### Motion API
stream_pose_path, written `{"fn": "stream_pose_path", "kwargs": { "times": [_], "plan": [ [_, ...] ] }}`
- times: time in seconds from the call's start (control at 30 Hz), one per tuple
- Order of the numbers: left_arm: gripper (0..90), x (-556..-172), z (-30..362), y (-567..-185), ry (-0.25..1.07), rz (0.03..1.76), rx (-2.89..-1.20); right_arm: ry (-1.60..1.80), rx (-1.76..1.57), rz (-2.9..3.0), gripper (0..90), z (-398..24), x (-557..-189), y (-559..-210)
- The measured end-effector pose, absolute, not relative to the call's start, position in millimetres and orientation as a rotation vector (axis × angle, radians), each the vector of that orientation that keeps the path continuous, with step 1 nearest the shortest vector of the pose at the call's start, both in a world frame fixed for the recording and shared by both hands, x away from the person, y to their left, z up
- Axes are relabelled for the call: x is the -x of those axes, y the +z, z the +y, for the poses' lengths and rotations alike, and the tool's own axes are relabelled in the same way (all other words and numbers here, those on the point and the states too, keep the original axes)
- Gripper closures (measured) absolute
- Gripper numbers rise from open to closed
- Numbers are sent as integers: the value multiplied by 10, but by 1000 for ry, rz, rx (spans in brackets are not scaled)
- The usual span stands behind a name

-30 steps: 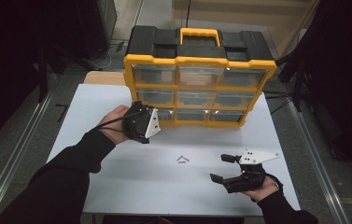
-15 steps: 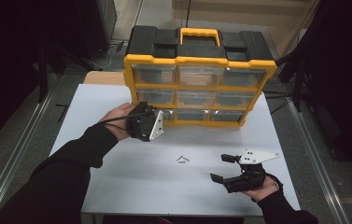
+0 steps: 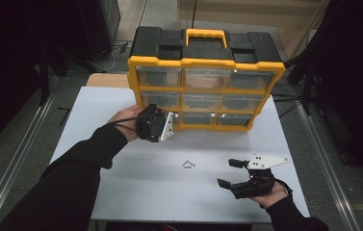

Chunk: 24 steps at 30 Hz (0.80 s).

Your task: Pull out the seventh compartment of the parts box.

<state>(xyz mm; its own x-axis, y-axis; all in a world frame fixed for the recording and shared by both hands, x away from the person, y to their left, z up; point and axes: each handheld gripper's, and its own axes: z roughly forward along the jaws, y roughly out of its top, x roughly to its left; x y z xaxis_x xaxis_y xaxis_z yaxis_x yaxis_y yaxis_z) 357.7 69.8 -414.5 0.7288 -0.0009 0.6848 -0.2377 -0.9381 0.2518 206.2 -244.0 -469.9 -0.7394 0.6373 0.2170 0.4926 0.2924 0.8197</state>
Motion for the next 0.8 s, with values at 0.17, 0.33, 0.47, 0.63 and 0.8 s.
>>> {"fn": "stream_pose_path", "kwargs": {
  "times": [0.17,0.33,0.47,0.63,0.8],
  "plan": [
    [428,-3586,675,-4159,1073,-169,-2600,1434,-1056,2402,181,-2443,-2062,-4698],
    [462,-3592,641,-4173,1100,-123,-2608,1429,-1063,2400,181,-2448,-2059,-4697],
    [537,-3589,608,-4198,1141,-126,-2619,1422,-1067,2397,181,-2446,-2064,-4700],
    [539,-3575,599,-4225,1169,-103,-2604,1414,-1066,2401,181,-2447,-2064,-4702],
    [540,-3554,589,-4268,1212,-108,-2599,1419,-1055,2410,183,-2437,-2067,-4703]
  ]
}}
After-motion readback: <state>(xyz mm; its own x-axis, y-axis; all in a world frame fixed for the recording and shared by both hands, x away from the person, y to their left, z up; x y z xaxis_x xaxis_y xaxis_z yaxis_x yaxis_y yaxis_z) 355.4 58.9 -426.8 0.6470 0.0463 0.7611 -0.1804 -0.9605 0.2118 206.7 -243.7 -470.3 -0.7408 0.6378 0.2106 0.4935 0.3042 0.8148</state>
